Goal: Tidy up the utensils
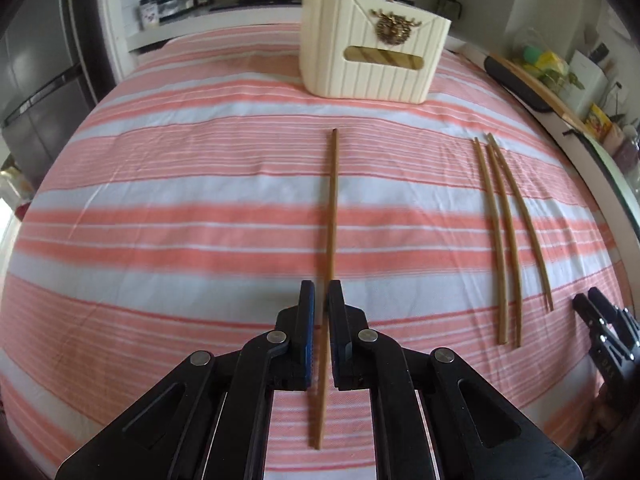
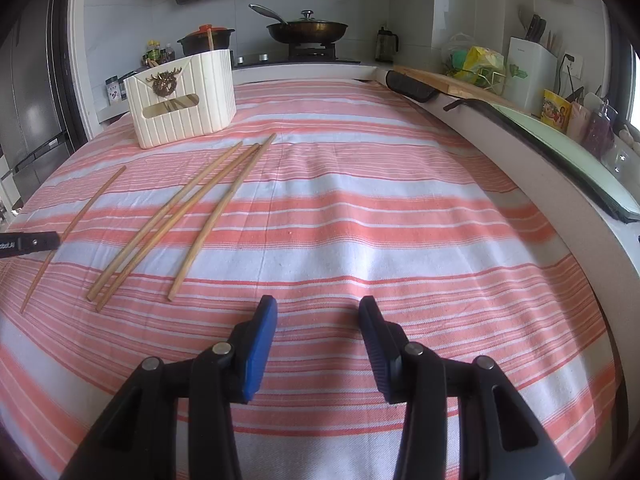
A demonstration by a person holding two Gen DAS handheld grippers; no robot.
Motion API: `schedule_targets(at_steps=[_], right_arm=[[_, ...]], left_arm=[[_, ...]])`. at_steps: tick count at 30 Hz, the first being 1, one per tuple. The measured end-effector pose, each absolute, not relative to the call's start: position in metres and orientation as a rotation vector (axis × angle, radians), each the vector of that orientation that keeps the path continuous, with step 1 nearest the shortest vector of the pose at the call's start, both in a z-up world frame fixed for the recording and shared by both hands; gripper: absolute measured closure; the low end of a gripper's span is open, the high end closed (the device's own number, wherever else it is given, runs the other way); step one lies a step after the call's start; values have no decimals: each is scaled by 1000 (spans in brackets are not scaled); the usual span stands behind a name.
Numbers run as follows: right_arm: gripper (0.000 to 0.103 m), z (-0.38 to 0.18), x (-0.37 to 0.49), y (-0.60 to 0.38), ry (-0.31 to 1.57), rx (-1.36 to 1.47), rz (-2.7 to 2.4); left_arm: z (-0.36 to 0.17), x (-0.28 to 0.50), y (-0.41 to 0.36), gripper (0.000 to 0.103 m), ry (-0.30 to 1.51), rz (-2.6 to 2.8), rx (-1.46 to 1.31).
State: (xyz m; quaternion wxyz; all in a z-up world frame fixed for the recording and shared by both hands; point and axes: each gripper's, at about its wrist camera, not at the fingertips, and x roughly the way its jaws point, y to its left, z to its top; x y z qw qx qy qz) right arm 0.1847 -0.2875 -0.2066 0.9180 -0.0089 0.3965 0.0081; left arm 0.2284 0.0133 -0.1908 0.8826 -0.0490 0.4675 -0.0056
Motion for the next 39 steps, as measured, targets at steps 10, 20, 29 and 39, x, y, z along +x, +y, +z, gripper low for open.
schedule_targets(at_steps=[10,20,29,39], right_arm=[[60,-173,217,-255,873,40,156],[97,-202,253,-237,976,-18,124],[95,-196,180,-264,955,-53,2],[50,-203,207,-266,917,-101,94]], left_arm=[[-192,208,40,41,947,-41,-154],[-186,183,53,31,917,-25,-107],[-178,178,92,19,851,7,-151],[-191,210,116,9,869,102,-65]])
